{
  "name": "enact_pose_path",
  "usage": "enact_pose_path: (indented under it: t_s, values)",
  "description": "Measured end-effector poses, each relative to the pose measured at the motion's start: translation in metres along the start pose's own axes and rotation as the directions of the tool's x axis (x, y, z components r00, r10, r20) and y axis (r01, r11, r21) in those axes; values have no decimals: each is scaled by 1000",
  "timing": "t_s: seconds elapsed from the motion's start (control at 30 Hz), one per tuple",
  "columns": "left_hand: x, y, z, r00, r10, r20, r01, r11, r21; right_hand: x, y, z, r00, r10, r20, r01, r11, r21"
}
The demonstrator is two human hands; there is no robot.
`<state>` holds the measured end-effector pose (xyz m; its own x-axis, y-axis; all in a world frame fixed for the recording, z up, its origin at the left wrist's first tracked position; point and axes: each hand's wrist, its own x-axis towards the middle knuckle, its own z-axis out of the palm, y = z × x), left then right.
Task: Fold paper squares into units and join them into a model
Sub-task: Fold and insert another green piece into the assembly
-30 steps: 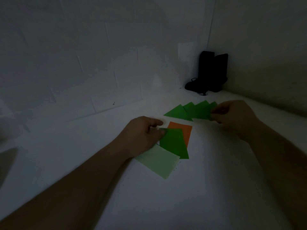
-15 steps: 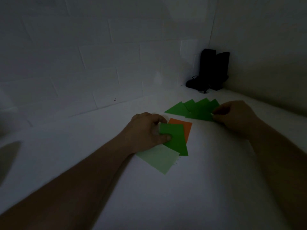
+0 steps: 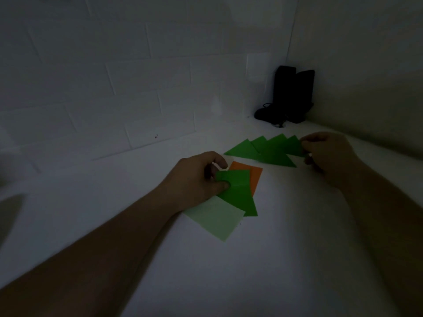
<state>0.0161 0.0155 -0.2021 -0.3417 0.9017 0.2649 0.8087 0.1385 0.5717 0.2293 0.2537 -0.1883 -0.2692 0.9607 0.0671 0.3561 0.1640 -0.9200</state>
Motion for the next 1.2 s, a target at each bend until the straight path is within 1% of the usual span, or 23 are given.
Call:
enact_pose_path:
  t_s: [0.13,0.2,0.23,0.27,0.3,0.33,0.37,0.4,0.43,0.5,0.6,0.67,0.7,0.73,0.77,0.83,0.87,0.9,0.93,0.97,1.03,1.13,1.2]
  values:
    - [1,-2,1,1000,-11,16,11,1000,-15,-5,-2,2,998,-53,-24,52,998,-44]
    - [2,-2,0,999,-17,29,17,1000,-16,-14,-5,6,988,-153,-36,148,982,-120]
    - [2,-3,0,999,-20,35,21,999,-29,-21,-9,10,979,-204,-13,201,971,-129]
    - [2,-3,0,999,-22,38,24,998,-52,-30,-14,15,967,-249,50,253,962,-100]
    - [2,-3,0,999,-22,38,24,997,-73,-42,-20,21,948,-280,152,291,956,-50]
    - [2,-3,-1,999,-14,35,18,996,-89,-53,-26,28,913,-307,268,322,947,-11]
    - [2,-3,-1,1000,-2,26,5,995,-101,-64,-31,35,870,-329,369,357,934,-9]
    - [2,-4,0,1000,11,12,-10,993,-115,-73,-34,42,830,-344,439,392,920,-19]
    - [3,-5,0,1000,20,1,-20,990,-140,-81,-36,48,800,-360,480,413,910,-6]
    - [3,-3,0,1000,24,-14,-27,969,-247,-86,-34,55,772,-377,511,394,915,81]
    - [1,6,-1,999,-10,-46,-11,893,-450,-87,-31,59,765,-390,513,351,920,176]
    - [0,12,0,999,-40,-19,22,814,-581,-87,-31,60,768,-375,518,266,924,275]
    - [0,13,1,999,-42,14,42,786,-617,-86,-32,60,771,-363,523,212,921,327]
    - [0,12,2,998,-34,43,54,790,-610,-85,-33,60,783,-347,516,164,916,367]
    - [-1,11,3,998,-17,67,51,831,-554,-83,-33,59,803,-329,497,127,909,396]
    - [-2,10,4,992,45,115,-3,939,-344,-75,-33,57,861,-277,427,73,897,436]
    - [-2,12,4,984,96,151,-64,976,-208,-72,-33,56,890,-243,385,47,890,453]
    - [-3,13,4,970,165,181,-154,985,-75,-69,-33,55,913,-209,351,18,879,477]
    - [-2,13,5,950,232,209,-245,969,41,-68,-33,54,927,-181,329,-11,863,505]
    - [-2,13,6,932,282,228,-313,943,112,-66,-32,53,934,-163,319,-30,851,525]
    - [-4,15,5,927,296,229,-333,932,141,-66,-32,52,937,-152,314,-39,847,530]
    - [-7,12,-1,932,308,192,-323,945,52,-66,-33,52,936,-133,325,-58,854,517]
    - [-8,11,-5,945,265,193,-277,960,39,-68,-34,53,932,-124,342,-72,858,508]
